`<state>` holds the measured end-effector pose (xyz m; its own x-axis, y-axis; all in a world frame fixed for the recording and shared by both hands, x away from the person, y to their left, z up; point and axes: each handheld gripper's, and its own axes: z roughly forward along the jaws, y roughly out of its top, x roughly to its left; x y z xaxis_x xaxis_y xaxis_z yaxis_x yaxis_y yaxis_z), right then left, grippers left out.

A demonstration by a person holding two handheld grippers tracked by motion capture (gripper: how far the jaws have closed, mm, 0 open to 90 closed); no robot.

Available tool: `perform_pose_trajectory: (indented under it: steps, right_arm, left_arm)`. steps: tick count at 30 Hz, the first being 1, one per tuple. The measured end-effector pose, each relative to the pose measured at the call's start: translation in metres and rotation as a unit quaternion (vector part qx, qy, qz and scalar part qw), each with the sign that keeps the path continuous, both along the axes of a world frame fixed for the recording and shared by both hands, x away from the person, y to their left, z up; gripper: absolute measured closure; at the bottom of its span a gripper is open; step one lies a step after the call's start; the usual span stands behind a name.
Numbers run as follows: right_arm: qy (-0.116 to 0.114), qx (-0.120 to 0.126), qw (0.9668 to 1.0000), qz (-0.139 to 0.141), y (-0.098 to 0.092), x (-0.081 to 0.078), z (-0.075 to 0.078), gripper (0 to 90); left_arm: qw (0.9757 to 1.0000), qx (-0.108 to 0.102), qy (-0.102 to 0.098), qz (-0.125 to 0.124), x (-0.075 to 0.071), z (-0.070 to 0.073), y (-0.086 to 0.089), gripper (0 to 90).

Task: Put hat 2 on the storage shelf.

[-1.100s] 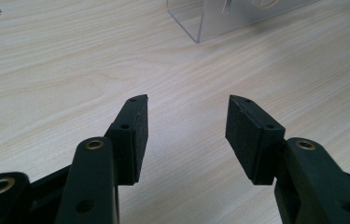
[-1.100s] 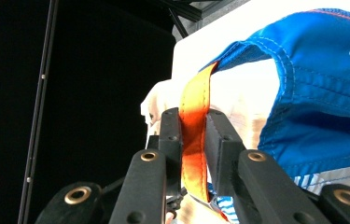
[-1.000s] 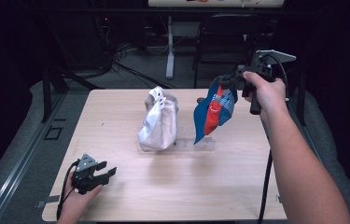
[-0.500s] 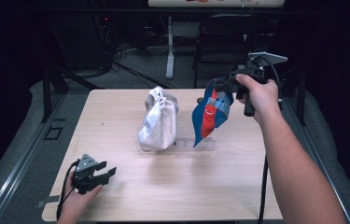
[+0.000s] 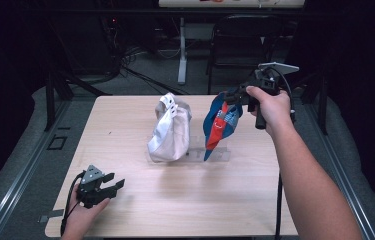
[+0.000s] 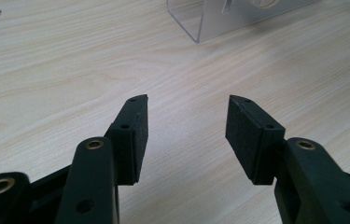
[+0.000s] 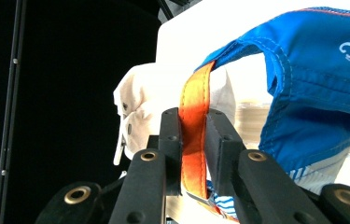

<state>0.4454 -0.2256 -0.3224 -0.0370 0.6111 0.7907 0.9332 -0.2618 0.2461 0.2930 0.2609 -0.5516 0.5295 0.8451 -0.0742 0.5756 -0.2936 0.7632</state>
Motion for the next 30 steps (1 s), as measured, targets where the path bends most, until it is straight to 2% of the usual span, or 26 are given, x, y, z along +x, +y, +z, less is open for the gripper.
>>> perform_pose_trajectory:
  steps: [3, 10, 21, 30]
  right_arm:
    - [0.001, 0.006, 1.0, 0.0, 0.0, 0.0, -0.002, 78.0]
    - [0.011, -0.004, 0.9999, 0.007, 0.0, -0.001, -0.013, 77.9]
    - [0.003, -0.014, 0.9999, 0.006, -0.002, -0.006, -0.009, 75.3]
    - [-0.01, -0.019, 0.9998, 0.0, -0.014, -0.015, 0.0, 73.8]
  left_arm:
    - [1.0, 0.0, 0.0, 0.0, 0.0, 0.0, 0.0, 49.6]
    - [1.0, -0.001, 0.001, 0.0, 0.0, 0.0, 0.0, 49.6]
    - [1.0, -0.002, 0.0, 0.0, 0.0, -0.001, -0.001, 49.4]
    - [1.0, 0.0, 0.0, 0.002, 0.0, 0.0, 0.001, 49.3]
